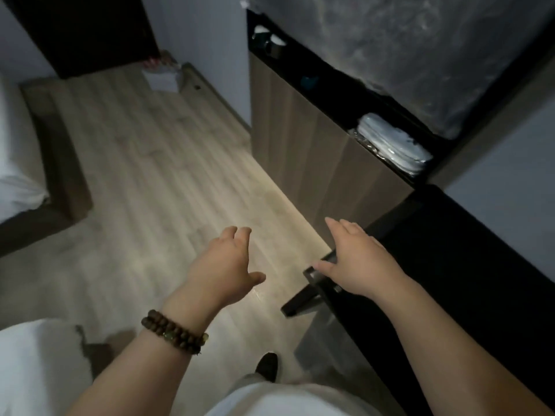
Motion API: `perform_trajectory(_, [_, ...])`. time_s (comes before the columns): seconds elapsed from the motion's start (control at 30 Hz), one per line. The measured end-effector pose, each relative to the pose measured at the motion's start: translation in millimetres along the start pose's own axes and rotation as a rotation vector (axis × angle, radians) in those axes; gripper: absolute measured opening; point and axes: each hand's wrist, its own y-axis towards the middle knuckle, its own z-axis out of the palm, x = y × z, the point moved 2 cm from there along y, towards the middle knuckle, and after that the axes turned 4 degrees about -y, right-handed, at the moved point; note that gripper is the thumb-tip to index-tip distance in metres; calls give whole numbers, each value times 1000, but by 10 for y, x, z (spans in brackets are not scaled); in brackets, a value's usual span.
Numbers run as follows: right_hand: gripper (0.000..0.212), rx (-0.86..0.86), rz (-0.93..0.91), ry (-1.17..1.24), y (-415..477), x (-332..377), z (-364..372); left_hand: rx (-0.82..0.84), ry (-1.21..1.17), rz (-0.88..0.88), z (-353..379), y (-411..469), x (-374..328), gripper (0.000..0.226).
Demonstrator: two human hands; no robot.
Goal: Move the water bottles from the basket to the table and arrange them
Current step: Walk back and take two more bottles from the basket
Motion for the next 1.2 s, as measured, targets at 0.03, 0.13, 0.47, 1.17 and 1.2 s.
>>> perform_trajectory(0.03, [96,0,-20,-12,164,143,-4,-7,-18,-22,-85,77,135,94])
perform_trajectory(0.13, [95,18,-71,-16,660,556,-50,-33,-57,-72,-340,333,488,93])
perform_trajectory(0.47, [91,33,-199,32,2715,1767,-314,-81,-43,-178,-1319,1814,1654,89])
perform_trajectory(1.17, [76,4,-346,-7,6805,5268,-1666,-171,-171,-296,-4381,4774,4781,81])
perform_trajectory(1.2, [77,7,-333,5,6968,5424,-1720,-160,-167,-284,-4534,4934,4931,81])
